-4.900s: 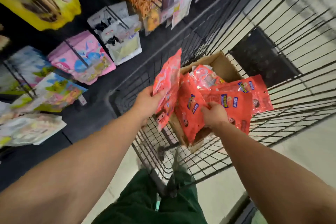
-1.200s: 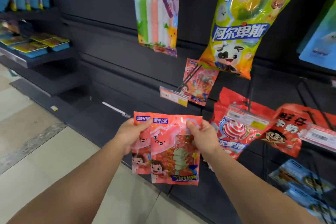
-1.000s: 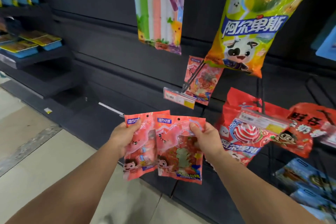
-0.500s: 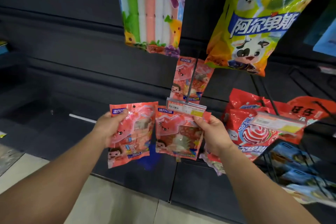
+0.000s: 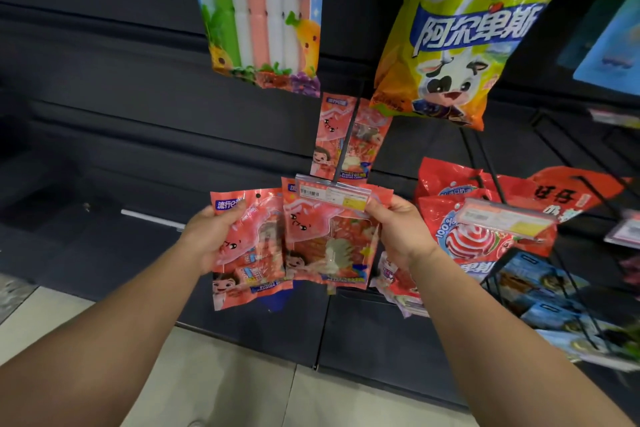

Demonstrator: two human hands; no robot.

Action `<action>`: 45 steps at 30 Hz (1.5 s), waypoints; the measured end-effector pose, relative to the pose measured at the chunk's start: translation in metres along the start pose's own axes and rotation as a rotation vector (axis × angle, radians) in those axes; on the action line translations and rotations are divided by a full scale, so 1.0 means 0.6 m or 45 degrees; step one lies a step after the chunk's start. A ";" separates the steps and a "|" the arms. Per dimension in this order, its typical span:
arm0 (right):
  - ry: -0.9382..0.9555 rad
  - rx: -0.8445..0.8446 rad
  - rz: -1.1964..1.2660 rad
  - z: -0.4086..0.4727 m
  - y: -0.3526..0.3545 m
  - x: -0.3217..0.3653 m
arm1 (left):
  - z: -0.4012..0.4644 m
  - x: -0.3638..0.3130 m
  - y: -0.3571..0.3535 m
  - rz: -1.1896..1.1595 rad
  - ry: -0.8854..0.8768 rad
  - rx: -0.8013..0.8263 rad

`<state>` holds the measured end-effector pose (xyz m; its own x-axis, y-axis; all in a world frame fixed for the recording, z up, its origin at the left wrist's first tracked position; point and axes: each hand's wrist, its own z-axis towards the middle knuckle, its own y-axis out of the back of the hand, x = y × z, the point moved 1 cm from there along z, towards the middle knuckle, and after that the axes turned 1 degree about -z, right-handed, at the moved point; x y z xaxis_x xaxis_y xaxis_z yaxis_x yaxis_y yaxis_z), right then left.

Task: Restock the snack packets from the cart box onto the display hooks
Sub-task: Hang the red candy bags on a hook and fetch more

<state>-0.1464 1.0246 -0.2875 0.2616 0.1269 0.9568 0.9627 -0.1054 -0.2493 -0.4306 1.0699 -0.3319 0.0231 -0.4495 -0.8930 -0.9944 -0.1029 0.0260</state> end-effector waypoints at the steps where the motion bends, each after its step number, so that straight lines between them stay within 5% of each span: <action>1: -0.001 -0.011 -0.006 -0.001 -0.001 0.002 | -0.002 -0.003 -0.001 -0.001 -0.010 0.005; 45: 0.010 -0.431 -0.196 -0.003 -0.033 0.025 | 0.004 -0.019 0.026 -0.034 -0.049 0.066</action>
<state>-0.1619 1.0270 -0.2681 0.1140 0.1588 0.9807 0.9128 -0.4063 -0.0403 -0.4468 1.0757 -0.3226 0.0470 -0.4125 -0.9097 -0.9975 -0.0678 -0.0208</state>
